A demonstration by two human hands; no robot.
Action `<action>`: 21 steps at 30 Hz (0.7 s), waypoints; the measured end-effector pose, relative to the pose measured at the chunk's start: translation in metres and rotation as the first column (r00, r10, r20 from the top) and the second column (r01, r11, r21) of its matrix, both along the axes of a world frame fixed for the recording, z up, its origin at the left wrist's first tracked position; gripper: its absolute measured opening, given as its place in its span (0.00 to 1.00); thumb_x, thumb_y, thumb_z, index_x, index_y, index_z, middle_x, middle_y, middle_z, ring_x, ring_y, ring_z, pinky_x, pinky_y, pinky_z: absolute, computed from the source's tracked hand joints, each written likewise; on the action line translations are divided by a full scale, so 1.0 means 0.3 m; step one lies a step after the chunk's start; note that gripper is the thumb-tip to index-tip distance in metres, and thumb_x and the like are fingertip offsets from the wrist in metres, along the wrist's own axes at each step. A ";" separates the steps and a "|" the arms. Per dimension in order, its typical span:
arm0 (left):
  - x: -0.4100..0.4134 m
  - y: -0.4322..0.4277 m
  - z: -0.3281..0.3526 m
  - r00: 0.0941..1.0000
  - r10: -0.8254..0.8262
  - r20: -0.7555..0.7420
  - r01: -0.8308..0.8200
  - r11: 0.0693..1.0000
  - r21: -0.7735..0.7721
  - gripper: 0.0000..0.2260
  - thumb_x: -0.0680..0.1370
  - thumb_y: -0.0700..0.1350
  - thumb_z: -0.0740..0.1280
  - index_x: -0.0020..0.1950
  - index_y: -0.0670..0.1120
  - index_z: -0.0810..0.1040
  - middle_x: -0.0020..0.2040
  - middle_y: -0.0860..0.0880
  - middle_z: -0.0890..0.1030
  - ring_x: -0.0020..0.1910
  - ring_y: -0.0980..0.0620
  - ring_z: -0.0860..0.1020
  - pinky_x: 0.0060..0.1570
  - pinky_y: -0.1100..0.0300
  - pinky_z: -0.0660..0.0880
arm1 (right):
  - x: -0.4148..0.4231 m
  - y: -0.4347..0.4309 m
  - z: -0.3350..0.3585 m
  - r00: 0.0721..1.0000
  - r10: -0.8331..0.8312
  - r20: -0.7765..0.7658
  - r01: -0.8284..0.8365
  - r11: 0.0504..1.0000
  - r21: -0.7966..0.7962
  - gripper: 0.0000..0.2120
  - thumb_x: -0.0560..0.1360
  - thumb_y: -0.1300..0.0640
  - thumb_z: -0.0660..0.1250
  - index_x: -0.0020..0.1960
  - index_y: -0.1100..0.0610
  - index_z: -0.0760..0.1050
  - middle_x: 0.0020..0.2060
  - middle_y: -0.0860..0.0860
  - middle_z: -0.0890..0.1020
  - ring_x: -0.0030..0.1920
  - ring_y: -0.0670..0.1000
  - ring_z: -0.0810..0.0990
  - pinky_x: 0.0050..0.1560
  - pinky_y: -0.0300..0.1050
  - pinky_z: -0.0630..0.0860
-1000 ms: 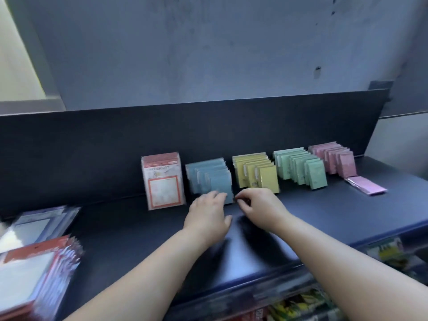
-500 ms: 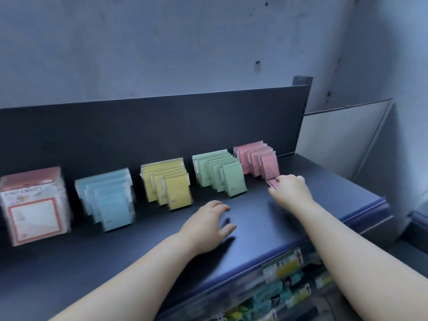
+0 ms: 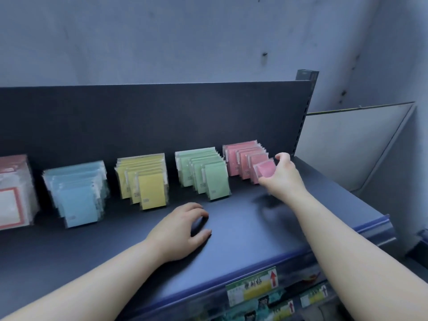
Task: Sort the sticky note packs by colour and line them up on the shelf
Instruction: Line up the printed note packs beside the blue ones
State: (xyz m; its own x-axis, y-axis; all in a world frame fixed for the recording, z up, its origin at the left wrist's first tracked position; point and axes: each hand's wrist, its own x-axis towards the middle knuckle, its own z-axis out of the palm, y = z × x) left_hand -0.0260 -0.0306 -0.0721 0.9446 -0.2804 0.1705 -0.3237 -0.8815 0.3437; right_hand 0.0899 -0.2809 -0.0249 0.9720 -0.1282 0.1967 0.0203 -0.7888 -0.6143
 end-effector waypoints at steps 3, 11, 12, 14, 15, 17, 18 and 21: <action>-0.003 0.000 0.003 1.000 0.002 0.009 -0.002 1.000 0.000 0.21 0.77 0.59 0.63 0.66 0.51 0.74 0.67 0.56 0.70 0.67 0.57 0.69 0.64 0.70 0.60 | 0.047 0.021 -0.007 0.998 -0.018 0.068 0.006 0.984 0.180 0.34 0.68 0.58 0.71 0.69 0.56 0.57 0.64 0.57 0.67 0.58 0.59 0.72 0.54 0.49 0.72; -0.011 -0.005 0.008 1.000 0.021 -0.008 -0.021 1.000 0.014 0.27 0.73 0.63 0.57 0.67 0.51 0.74 0.69 0.56 0.70 0.68 0.58 0.68 0.63 0.72 0.57 | 0.104 0.054 -0.090 0.998 -0.029 0.061 0.012 0.965 0.262 0.38 0.70 0.54 0.74 0.70 0.57 0.55 0.65 0.59 0.64 0.61 0.61 0.70 0.57 0.51 0.71; -0.011 -0.006 0.007 1.000 0.026 -0.012 -0.026 1.000 0.019 0.27 0.73 0.63 0.57 0.67 0.52 0.73 0.69 0.56 0.70 0.68 0.58 0.67 0.64 0.72 0.56 | 0.105 0.053 -0.094 0.997 -0.025 0.070 0.006 0.964 0.265 0.38 0.69 0.54 0.74 0.71 0.57 0.55 0.65 0.59 0.64 0.62 0.61 0.69 0.58 0.51 0.71; -0.012 -0.008 0.009 1.000 0.027 -0.010 -0.027 0.999 0.020 0.30 0.72 0.66 0.54 0.67 0.52 0.73 0.69 0.57 0.69 0.68 0.58 0.67 0.63 0.73 0.56 | 0.106 0.052 -0.098 0.996 -0.025 0.081 0.002 0.962 0.274 0.38 0.69 0.55 0.74 0.71 0.56 0.55 0.65 0.59 0.64 0.62 0.61 0.69 0.58 0.50 0.70; -0.012 -0.008 0.009 1.000 0.028 -0.010 -0.028 0.999 0.023 0.30 0.71 0.67 0.53 0.67 0.52 0.73 0.69 0.57 0.69 0.68 0.58 0.67 0.64 0.73 0.56 | 0.105 0.052 -0.099 0.996 -0.028 0.082 0.004 0.962 0.274 0.39 0.70 0.54 0.74 0.71 0.56 0.55 0.66 0.60 0.64 0.63 0.60 0.68 0.58 0.50 0.69; -0.012 -0.008 0.008 0.999 0.028 -0.018 -0.027 0.999 0.030 0.28 0.73 0.66 0.55 0.67 0.53 0.73 0.69 0.57 0.69 0.68 0.59 0.67 0.64 0.72 0.57 | 0.105 0.055 -0.101 0.996 -0.034 0.080 0.011 0.964 0.265 0.39 0.69 0.54 0.74 0.72 0.56 0.55 0.66 0.59 0.63 0.64 0.60 0.67 0.59 0.50 0.69; -0.013 -0.008 0.009 1.000 0.026 -0.017 -0.025 0.999 0.032 0.27 0.73 0.66 0.56 0.67 0.53 0.73 0.69 0.57 0.69 0.68 0.59 0.67 0.64 0.71 0.58 | 0.105 0.055 -0.102 0.996 -0.036 0.079 0.014 0.964 0.264 0.40 0.69 0.54 0.74 0.72 0.56 0.54 0.66 0.59 0.63 0.64 0.60 0.67 0.61 0.51 0.68; -0.016 -0.009 0.012 1.000 0.026 -0.008 -0.025 0.999 0.041 0.21 0.77 0.60 0.62 0.67 0.53 0.73 0.69 0.58 0.69 0.68 0.59 0.67 0.65 0.70 0.59 | 0.107 0.053 -0.103 0.997 -0.036 0.070 0.016 0.963 0.268 0.41 0.69 0.53 0.75 0.73 0.56 0.53 0.67 0.59 0.63 0.66 0.60 0.66 0.63 0.52 0.67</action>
